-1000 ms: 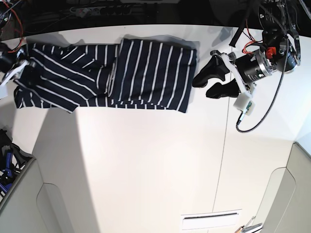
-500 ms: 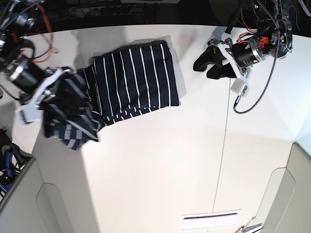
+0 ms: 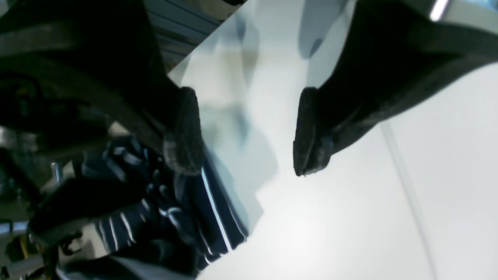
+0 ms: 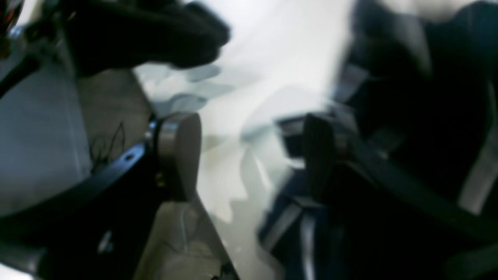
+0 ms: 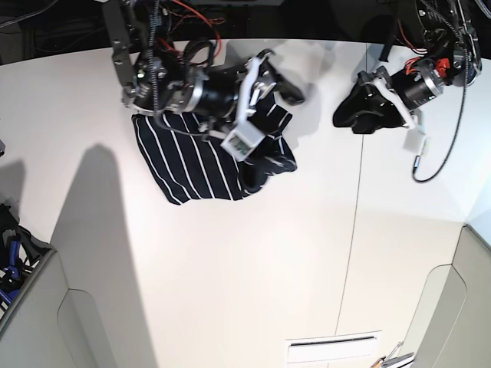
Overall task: Fold the T-shirt properly
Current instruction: 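Grasp the folded stack with the right gripper and fold it over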
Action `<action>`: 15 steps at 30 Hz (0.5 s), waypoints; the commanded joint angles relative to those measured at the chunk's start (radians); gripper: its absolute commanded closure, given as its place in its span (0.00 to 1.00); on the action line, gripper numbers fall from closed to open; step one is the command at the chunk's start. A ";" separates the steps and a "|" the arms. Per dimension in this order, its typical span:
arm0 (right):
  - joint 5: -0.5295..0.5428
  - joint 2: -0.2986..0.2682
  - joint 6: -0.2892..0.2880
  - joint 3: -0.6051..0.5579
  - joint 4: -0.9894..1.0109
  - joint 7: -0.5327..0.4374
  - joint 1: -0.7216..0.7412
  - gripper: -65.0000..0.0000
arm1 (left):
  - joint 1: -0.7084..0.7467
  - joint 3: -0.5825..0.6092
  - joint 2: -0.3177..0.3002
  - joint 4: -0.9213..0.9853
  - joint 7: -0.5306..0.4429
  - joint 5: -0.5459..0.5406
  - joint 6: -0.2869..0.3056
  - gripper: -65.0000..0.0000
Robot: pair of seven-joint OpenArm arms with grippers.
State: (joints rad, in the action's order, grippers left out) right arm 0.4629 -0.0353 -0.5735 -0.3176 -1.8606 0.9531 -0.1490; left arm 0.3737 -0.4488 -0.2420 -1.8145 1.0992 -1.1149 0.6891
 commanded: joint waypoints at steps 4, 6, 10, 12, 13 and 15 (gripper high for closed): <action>-0.019 0.003 0.014 -0.076 -0.022 -0.026 0.049 0.38 | -0.001 -0.099 -0.011 -0.017 0.054 -0.126 0.009 0.39; -0.019 0.006 0.017 -0.082 -0.031 -0.025 0.068 0.38 | 0.008 -0.134 -0.021 -0.017 0.081 -0.214 0.009 0.39; -0.018 0.005 0.020 -0.081 -0.079 -0.002 0.106 0.38 | 0.043 -0.181 -0.027 -0.050 0.113 -0.319 0.009 0.40; -0.018 0.005 0.020 -0.067 -0.112 0.013 0.120 0.38 | 0.059 -0.181 -0.026 -0.088 0.122 -0.360 0.009 0.42; -0.017 0.005 0.020 -0.054 -0.123 0.017 0.127 0.38 | 0.061 -0.175 -0.024 -0.110 0.126 -0.369 0.009 0.44; -0.018 0.005 0.021 -0.014 -0.144 0.016 0.132 0.38 | 0.062 -0.164 -0.018 -0.164 0.134 -0.369 0.009 0.47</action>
State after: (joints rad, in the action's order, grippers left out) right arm 0.4320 -0.0353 -0.5533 -0.3321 -1.9839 0.9882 -0.0326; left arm 0.4370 -0.6098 -0.2493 -1.9617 1.2480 -1.4498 0.6895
